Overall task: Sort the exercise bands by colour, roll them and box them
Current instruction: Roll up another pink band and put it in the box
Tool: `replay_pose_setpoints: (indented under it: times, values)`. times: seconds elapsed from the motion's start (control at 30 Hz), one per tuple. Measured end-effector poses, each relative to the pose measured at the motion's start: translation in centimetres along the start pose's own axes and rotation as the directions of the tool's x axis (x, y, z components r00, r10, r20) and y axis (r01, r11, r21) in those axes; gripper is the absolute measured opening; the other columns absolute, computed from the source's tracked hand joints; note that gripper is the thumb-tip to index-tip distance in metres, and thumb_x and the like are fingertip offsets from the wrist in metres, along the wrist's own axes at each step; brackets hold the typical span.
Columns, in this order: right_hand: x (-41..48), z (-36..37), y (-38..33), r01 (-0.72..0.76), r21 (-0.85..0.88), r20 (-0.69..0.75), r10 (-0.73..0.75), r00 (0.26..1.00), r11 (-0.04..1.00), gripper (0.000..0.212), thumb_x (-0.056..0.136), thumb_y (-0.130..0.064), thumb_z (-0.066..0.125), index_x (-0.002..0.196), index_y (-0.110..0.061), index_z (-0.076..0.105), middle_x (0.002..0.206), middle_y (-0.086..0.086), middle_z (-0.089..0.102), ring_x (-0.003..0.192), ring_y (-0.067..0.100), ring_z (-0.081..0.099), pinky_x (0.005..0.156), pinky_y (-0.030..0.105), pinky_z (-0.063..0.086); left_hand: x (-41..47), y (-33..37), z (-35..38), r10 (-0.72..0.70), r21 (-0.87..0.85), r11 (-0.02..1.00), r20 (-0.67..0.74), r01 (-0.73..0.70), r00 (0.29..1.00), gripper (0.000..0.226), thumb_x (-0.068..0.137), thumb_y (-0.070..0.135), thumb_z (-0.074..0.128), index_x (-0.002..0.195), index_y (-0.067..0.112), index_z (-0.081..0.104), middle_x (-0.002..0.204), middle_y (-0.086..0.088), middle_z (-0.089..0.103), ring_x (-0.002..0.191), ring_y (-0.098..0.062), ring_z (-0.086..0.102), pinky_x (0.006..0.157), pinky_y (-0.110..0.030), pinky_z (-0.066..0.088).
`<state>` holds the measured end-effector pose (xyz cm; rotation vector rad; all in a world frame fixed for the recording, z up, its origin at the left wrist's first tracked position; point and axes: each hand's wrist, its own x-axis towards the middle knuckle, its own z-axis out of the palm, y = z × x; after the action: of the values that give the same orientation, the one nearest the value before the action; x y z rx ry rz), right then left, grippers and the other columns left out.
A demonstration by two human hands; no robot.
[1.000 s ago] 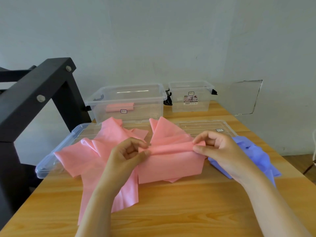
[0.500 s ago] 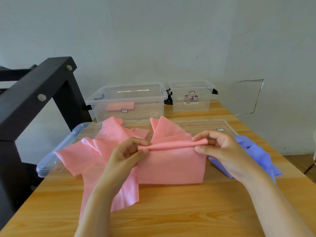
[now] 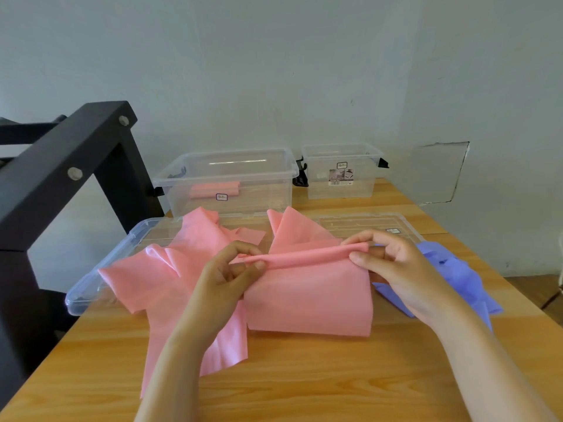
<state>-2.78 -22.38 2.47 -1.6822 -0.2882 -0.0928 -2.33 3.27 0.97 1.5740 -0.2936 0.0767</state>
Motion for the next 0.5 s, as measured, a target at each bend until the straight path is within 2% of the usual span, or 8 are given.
replay_pose_setpoints:
  times: [0.1, 0.17, 0.23, 0.3, 0.37, 0.43, 0.5]
  values:
    - [-0.03, -0.08, -0.06, -0.015, 0.003, 0.029, 0.014, 0.999, 1.0, 0.016, 0.088, 0.002, 0.062, 0.094, -0.011, 0.068, 0.081, 0.0, 0.071, 0.077, 0.011, 0.065, 0.065, 0.02, 0.051, -0.14, -0.13, -0.35, 0.0, -0.051, 0.999, 0.004, 0.0, 1.0, 0.015, 0.079, 0.025, 0.073, 0.09, 0.017, 0.067, 0.072, -0.011, 0.059, 0.072, -0.02, 0.05, 0.066, -0.032, 0.037]
    - [-0.05, -0.05, -0.08, -0.019, -0.003, 0.028, 0.019, 0.999, 1.0, 0.012, 0.086, -0.002, 0.066, 0.092, -0.012, 0.069, 0.078, -0.003, 0.07, 0.076, 0.01, 0.066, 0.063, 0.019, 0.05, -0.09, -0.14, -0.29, -0.005, -0.037, 0.999, 0.0, 0.005, 1.0, 0.015, 0.077, 0.026, 0.075, 0.084, 0.015, 0.067, 0.075, -0.005, 0.063, 0.071, -0.013, 0.053, 0.066, -0.026, 0.04]
    - [-0.03, 0.06, -0.11, -0.011, -0.027, -0.007, 0.011, 1.0, 1.0, 0.008, 0.087, -0.006, 0.066, 0.09, -0.013, 0.069, 0.074, -0.005, 0.069, 0.074, 0.008, 0.065, 0.061, 0.017, 0.049, -0.02, -0.2, -0.13, -0.011, -0.009, 1.0, -0.008, 0.011, 1.0, 0.019, 0.074, 0.026, 0.073, 0.084, 0.012, 0.064, 0.073, -0.007, 0.063, 0.067, -0.011, 0.055, 0.063, -0.02, 0.043]
    - [0.0, 0.19, -0.17, -0.005, -0.032, -0.021, 0.004, 1.0, 0.999, 0.012, 0.088, -0.006, 0.066, 0.094, -0.016, 0.069, 0.08, -0.002, 0.072, 0.076, 0.011, 0.065, 0.065, 0.021, 0.05, 0.1, -0.36, -0.09, -0.03, -0.021, 0.999, -0.006, 0.03, 1.0, 0.019, 0.078, 0.017, 0.071, 0.094, 0.01, 0.063, 0.082, -0.012, 0.072, 0.071, -0.013, 0.061, 0.066, -0.019, 0.049]
    - [0.03, 0.2, -0.08, -0.007, -0.02, -0.018, 0.007, 1.0, 1.0, 0.021, 0.085, -0.004, 0.068, 0.098, -0.02, 0.068, 0.091, 0.003, 0.075, 0.082, 0.014, 0.068, 0.074, 0.03, 0.05, 0.18, -0.55, -0.19, -0.041, -0.027, 0.999, -0.011, 0.041, 0.999, 0.021, 0.083, 0.005, 0.069, 0.103, 0.009, 0.063, 0.093, -0.01, 0.074, 0.077, -0.011, 0.066, 0.07, -0.017, 0.052]
    - [0.07, 0.12, 0.03, -0.004, -0.043, -0.028, 0.002, 1.0, 0.999, 0.022, 0.084, -0.001, 0.069, 0.097, -0.018, 0.069, 0.093, 0.001, 0.074, 0.086, 0.013, 0.068, 0.079, 0.033, 0.05, 0.19, -0.61, -0.19, -0.022, 0.019, 1.0, -0.005, 0.022, 1.0, 0.018, 0.085, 0.002, 0.067, 0.103, 0.006, 0.066, 0.089, -0.005, 0.071, 0.077, -0.006, 0.064, 0.07, -0.014, 0.05]
    - [0.11, 0.18, 0.13, 0.011, -0.076, -0.03, -0.014, 0.999, 0.997, 0.018, 0.086, 0.001, 0.066, 0.092, -0.016, 0.07, 0.086, -0.002, 0.073, 0.082, 0.01, 0.066, 0.076, 0.03, 0.048, 0.15, -0.54, -0.1, -0.004, 0.05, 0.999, 0.029, 0.003, 1.0, 0.01, 0.088, 0.007, 0.065, 0.098, 0.005, 0.064, 0.081, -0.002, 0.063, 0.072, -0.005, 0.057, 0.067, -0.013, 0.046]
